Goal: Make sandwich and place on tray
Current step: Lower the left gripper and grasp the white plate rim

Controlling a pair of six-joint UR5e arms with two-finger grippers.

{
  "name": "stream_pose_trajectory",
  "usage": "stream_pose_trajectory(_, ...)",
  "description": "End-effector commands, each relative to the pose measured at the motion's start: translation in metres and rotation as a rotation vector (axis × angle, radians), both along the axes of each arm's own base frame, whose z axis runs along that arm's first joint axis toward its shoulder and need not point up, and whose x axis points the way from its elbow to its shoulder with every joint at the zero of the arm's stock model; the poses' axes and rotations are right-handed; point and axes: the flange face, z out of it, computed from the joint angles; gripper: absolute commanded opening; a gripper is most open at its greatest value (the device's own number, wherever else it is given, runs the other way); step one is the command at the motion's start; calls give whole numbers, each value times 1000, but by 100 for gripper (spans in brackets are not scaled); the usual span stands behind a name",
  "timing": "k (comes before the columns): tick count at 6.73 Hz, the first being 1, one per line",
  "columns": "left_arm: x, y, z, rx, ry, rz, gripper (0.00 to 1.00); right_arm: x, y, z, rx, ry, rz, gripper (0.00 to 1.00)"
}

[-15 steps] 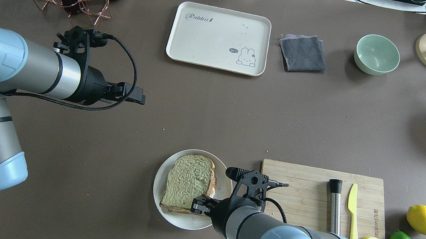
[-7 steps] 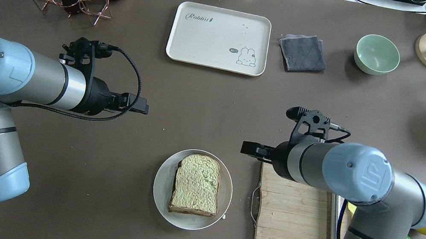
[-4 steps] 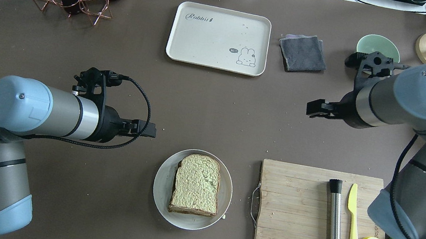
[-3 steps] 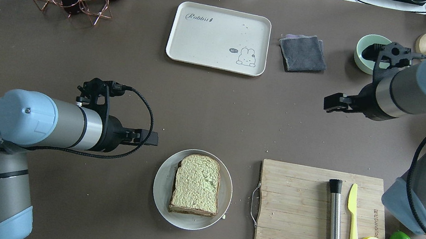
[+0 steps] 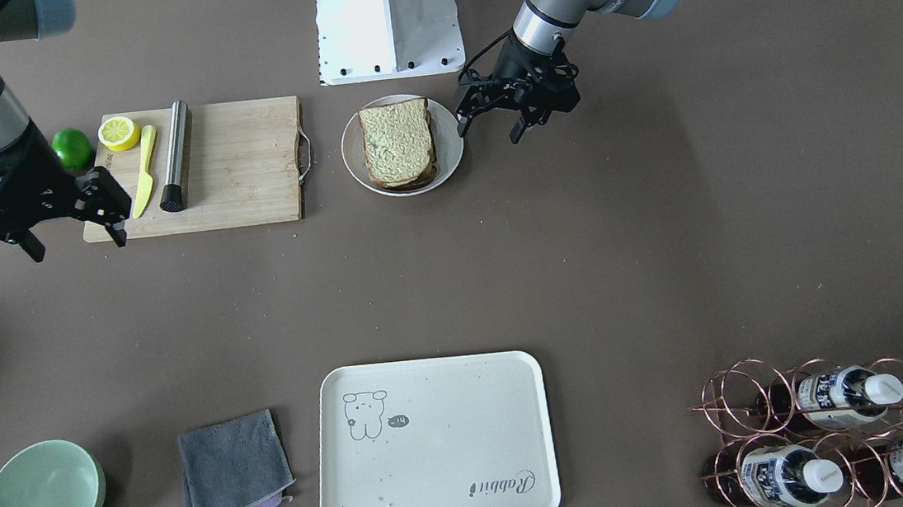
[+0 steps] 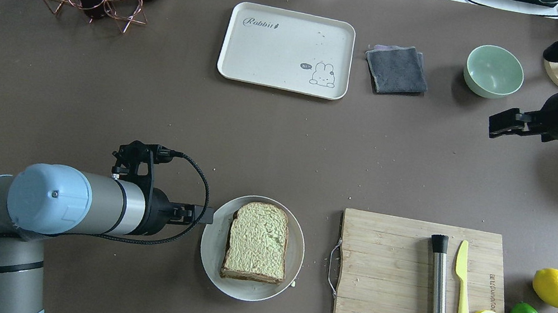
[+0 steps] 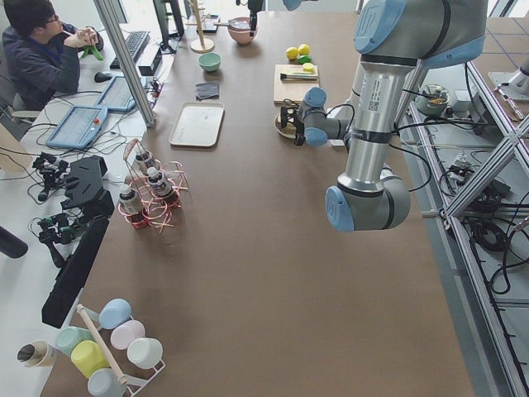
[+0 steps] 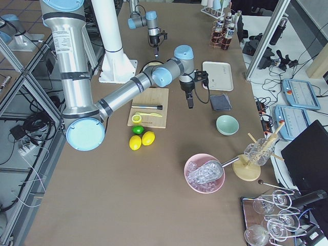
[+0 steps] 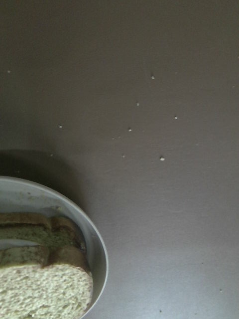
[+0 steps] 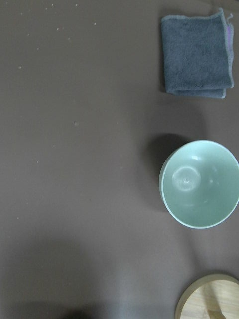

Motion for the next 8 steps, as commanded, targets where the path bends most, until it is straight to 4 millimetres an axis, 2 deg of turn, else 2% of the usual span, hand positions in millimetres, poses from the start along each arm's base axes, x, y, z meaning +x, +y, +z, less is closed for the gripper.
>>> stream_pose_trajectory(1, 11, 12, 3, 1, -8, 6, 71, 34, 2, 23, 23, 32, -28, 100)
stream_pose_trajectory(2, 15, 12, 8, -1, -17, 10, 54, 34, 2, 23, 23, 32, -28, 100)
stream_pose_trajectory(4, 16, 10, 9, 1, -21, 9, 54, 34, 2, 24, 22, 33, -28, 100)
stream_pose_trajectory(5, 23, 6, 3, 3, -14, 7, 54, 34, 2, 25, 19, 34, -28, 100)
stream_pose_trajectory(6, 30, 2, -2, 4, -11, 6, 49, 34, 2, 26, 18, 35, -28, 100)
stream_pose_trajectory(8, 31, -4, 1, 7, -19, 0, 25, 35, 2, 27, 14, 37, -24, 100)
